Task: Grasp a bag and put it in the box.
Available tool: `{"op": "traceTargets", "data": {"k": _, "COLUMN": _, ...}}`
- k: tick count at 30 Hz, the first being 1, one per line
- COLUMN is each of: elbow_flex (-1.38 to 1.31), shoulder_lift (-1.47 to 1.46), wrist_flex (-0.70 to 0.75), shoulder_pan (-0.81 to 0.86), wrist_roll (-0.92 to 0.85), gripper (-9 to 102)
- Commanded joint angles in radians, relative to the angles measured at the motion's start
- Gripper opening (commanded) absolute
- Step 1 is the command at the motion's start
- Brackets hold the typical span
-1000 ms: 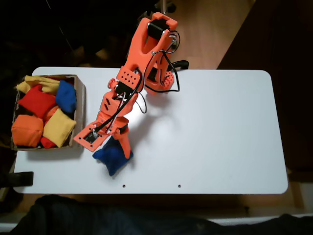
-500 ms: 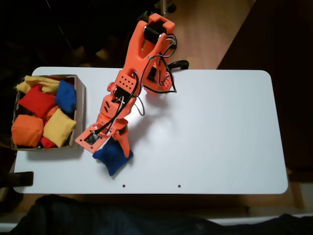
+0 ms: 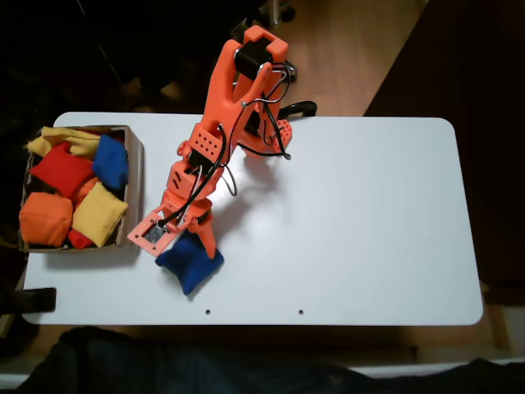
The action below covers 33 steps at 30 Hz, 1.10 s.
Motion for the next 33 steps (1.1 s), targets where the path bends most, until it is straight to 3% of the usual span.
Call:
{"op": "traceTargets", "data": {"k": 1, "elbow_flex": 0.005, "shoulder_lift": 0.002, "wrist_flex": -0.014, "shoulder_pan": 0.011, "wrist_roll": -0.008, "gripper": 71}}
{"op": "traceTargets", "data": {"k": 18, "elbow_flex": 0.035, "shoulder_lift": -0.008, "wrist_flex": -0.034, "shoulder_pan": -0.025, "wrist_roll": 0.002, "gripper": 71}}
{"op": "traceTargets", "data": {"k": 33, "elbow_flex": 0.028, "shoulder_lift": -0.107, "wrist_flex": -0.192, "shoulder_pan": -0.051, "wrist_roll": 0.018, "gripper": 78}}
